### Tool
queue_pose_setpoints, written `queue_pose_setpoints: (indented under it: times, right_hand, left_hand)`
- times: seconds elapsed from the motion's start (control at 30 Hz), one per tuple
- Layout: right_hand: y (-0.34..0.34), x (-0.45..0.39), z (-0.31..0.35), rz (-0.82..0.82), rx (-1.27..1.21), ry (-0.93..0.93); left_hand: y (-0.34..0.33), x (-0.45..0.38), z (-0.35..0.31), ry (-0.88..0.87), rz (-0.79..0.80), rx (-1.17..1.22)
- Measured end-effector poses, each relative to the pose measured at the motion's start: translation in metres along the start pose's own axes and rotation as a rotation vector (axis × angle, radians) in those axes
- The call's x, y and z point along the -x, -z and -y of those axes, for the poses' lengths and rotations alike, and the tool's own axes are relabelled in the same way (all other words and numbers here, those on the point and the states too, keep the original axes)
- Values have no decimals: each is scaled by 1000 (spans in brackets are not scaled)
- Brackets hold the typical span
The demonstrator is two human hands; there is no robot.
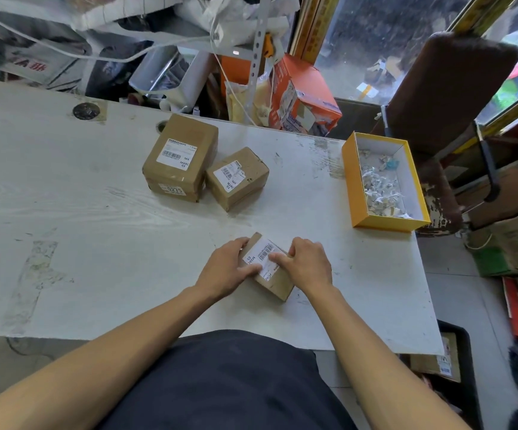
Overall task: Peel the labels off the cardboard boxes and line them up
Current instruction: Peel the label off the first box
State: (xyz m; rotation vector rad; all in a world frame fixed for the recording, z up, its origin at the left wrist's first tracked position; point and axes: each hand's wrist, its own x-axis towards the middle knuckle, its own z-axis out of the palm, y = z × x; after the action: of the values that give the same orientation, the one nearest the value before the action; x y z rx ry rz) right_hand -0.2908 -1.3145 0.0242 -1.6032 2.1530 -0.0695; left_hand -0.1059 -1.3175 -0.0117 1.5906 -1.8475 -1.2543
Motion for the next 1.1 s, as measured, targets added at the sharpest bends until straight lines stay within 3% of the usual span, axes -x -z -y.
queue_pose_setpoints:
  times: [0.27, 0.77, 0.93, 1.1]
  right_hand:
    - [-8, -1, 5, 33, -292, 238]
    - [-16, -3, 4, -178, -359, 113]
    - [-17, -2, 3, -212, -340, 137]
    - [-13, -9, 0, -168, -366, 139]
  left_hand:
    - [1, -6, -1, 31, 75, 129]
    - [-1, -13, -1, 0, 16, 125]
    - [-1, -12, -2, -99, -27, 26]
    - [0, -4, 6, -135, 104, -131]
